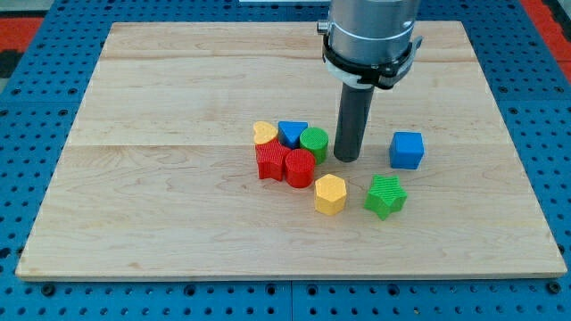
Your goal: Slightly push the green circle into the group of blocks
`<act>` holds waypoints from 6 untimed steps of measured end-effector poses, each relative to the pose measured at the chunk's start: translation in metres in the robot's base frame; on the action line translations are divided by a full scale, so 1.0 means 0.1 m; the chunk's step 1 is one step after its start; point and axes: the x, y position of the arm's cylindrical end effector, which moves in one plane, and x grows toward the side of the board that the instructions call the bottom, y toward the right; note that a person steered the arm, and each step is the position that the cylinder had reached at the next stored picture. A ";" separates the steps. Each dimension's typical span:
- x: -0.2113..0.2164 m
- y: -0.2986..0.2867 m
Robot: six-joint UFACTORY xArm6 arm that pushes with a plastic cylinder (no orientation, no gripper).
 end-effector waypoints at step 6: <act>-0.06 -0.21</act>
